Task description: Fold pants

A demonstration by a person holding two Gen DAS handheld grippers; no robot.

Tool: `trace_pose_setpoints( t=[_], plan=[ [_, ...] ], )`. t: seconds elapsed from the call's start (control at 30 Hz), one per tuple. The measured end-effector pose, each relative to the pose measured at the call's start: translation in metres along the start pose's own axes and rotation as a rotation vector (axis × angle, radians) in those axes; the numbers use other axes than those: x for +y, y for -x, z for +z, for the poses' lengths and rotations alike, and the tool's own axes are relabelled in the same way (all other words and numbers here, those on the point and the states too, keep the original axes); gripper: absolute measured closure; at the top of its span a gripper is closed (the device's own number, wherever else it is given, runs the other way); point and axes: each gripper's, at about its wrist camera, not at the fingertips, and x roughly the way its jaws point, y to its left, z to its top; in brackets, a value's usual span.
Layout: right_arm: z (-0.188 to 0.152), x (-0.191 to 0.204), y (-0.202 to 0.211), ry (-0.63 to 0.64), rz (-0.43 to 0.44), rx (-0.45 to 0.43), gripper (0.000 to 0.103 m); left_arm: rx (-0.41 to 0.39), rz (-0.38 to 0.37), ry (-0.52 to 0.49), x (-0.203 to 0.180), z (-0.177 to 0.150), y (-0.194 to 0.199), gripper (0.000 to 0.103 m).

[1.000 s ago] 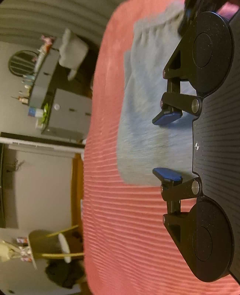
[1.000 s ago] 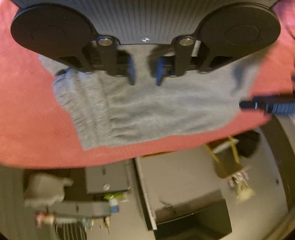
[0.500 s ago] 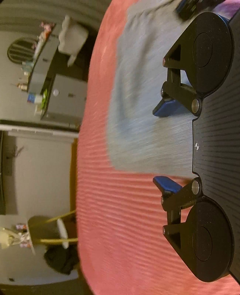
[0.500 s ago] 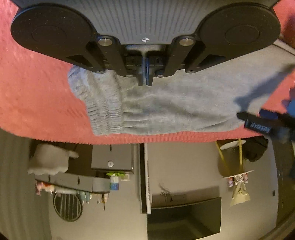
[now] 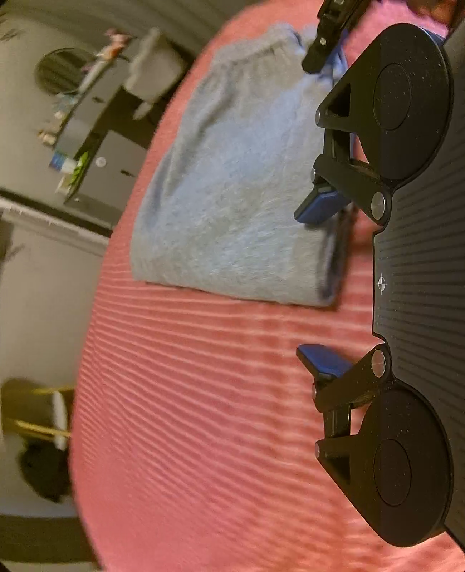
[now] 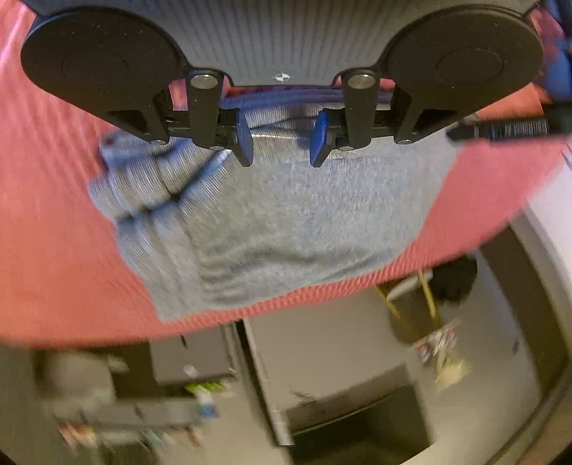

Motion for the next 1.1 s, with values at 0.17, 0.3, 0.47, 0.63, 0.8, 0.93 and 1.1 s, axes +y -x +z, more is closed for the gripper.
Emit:
trace_pose_setpoints(
  t=[0.17,0.3,0.47,0.63,0.8,0.93,1.1],
  plan=[
    [-0.003,-0.05,0.009,-0.404,0.067,-0.015,0.048,0.016,-0.007,-0.016,0.007,-0.024,0.007,0.019],
    [-0.006,-0.054,0.003,-0.438,0.083,0.02,0.047,0.04,0.006,-0.063,0.0,-0.028,-0.002,0.019],
    [-0.011,-0.058,-0.015,-0.476,0.14,0.065,0.042,0.009,-0.038,-0.033,0.005,-0.028,-0.004,0.019],
    [-0.009,-0.085,-0.012,-0.58,0.105,-0.019,0.042,0.011,0.04,0.018,0.014,-0.021,-0.017,0.017],
    [-0.011,-0.098,-0.008,-0.59,0.026,-0.058,0.043,0.018,0.13,0.024,0.019,-0.017,-0.028,0.016],
    [-0.009,-0.092,-0.006,-0.514,-0.031,-0.064,0.042,0.022,0.161,0.017,0.02,-0.02,-0.023,0.014],
    [-0.004,-0.062,0.006,-0.272,-0.269,-0.078,0.024,0.039,0.185,0.007,0.019,-0.024,-0.014,0.014]
  ],
)
